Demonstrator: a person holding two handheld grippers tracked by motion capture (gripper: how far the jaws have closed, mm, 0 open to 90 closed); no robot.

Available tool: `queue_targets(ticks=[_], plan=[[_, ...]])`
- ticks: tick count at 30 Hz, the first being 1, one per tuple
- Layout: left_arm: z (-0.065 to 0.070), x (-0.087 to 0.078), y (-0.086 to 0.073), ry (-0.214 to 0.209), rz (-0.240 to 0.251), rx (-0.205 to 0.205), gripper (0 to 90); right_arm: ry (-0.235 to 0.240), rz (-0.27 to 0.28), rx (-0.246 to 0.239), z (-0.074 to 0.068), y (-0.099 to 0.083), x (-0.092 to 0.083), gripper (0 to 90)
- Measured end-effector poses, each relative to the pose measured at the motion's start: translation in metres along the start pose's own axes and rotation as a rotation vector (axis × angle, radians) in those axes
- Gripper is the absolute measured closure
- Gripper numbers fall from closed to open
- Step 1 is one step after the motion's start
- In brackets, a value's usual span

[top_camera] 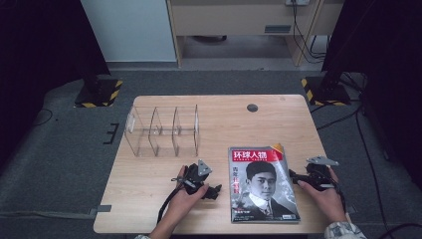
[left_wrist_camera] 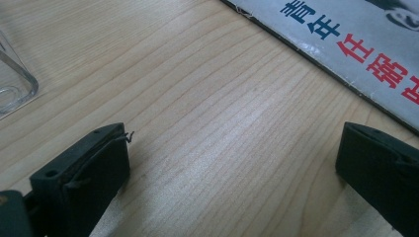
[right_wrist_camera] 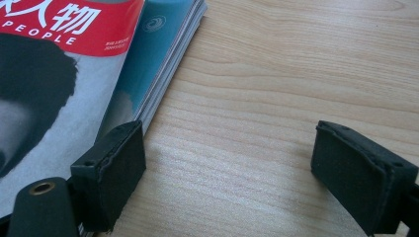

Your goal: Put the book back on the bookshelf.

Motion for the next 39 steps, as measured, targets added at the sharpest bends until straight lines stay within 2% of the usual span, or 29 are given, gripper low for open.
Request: queue_targets(ticks=[8,10,14,16,17,18,19,21,24,26,27,29,30,32,33,35,37,39], plan=[[0.0,-0.001,0.0,0.0,0.0,-0.002,0.0,0.001,0.0,0.0,0.0,0.0,0.0,13.7],[0.002,-0.002,0.0,-0.004,0.004,-0.005,2.5,0.003,-0.001,0.001,0.0,0.0,0.0,13.5],[0.007,-0.004,0.003,-0.021,0.014,-0.004,3.4,0.013,-0.004,0.019,0.001,0.001,-0.001,13.2],[0.013,-0.006,0.005,-0.032,0.029,-0.002,3.9,0.021,-0.007,0.053,0.005,0.004,-0.006,15.6],[0.013,-0.006,0.005,-0.032,0.029,-0.002,4.1,0.021,-0.007,0.053,0.005,0.004,-0.006,15.6],[0.016,-0.007,0.006,-0.044,0.036,-0.007,4.4,0.008,0.026,0.049,0.007,0.008,-0.011,17.9],[0.016,-0.007,0.006,-0.044,0.036,-0.007,4.9,0.008,0.026,0.049,0.007,0.008,-0.011,17.9],[0.021,-0.008,0.007,-0.055,0.041,-0.019,5.6,0.008,0.063,0.045,0.005,0.014,-0.02,22.3],[0.031,-0.011,0.01,-0.116,0.061,-0.008,7.5,0.048,0.098,0.015,0.001,0.02,-0.026,30.5],[0.035,-0.012,0.01,-0.128,0.065,0.0,9.1,0.066,0.102,0.007,-0.002,0.021,-0.026,32.7],[0.042,-0.013,0.01,-0.148,0.075,0.013,11.9,0.108,0.098,-0.017,-0.008,0.021,-0.025,34.8],[0.046,-0.013,0.01,-0.162,0.071,0.025,12.7,0.115,0.097,-0.029,-0.01,0.022,-0.025,34.8],[0.05,-0.013,0.01,-0.169,0.066,0.039,18.6,0.137,0.091,-0.047,-0.015,0.024,-0.023,33.8],[0.058,-0.014,0.01,-0.178,0.065,0.063,20.8,0.15,0.091,-0.048,-0.018,0.024,-0.022,32.9],[0.063,-0.013,0.008,-0.174,0.059,0.074,24.9,0.16,0.082,-0.067,-0.023,0.025,-0.018,29.6],[0.067,-0.011,0.007,-0.165,0.049,0.097,27.2,0.167,0.066,-0.069,-0.027,0.027,-0.011,26.4],[0.068,-0.011,0.007,-0.169,0.05,0.093,28.8,0.172,0.058,-0.076,-0.028,0.027,-0.008,24.8],[0.07,-0.008,0.007,-0.194,0.043,0.084,30.8,0.18,0.02,-0.078,-0.029,0.026,0.003,20.1]])
Point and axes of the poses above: each handheld gripper's, and its own axes: x roughly forward along the jaws, y roughly out of its top, z roughly to its right, the point moved 2 cm from there along x, roughly forward along the jaws, and after that the axes turned 6 degrees about -x, right-handed, at the moved point
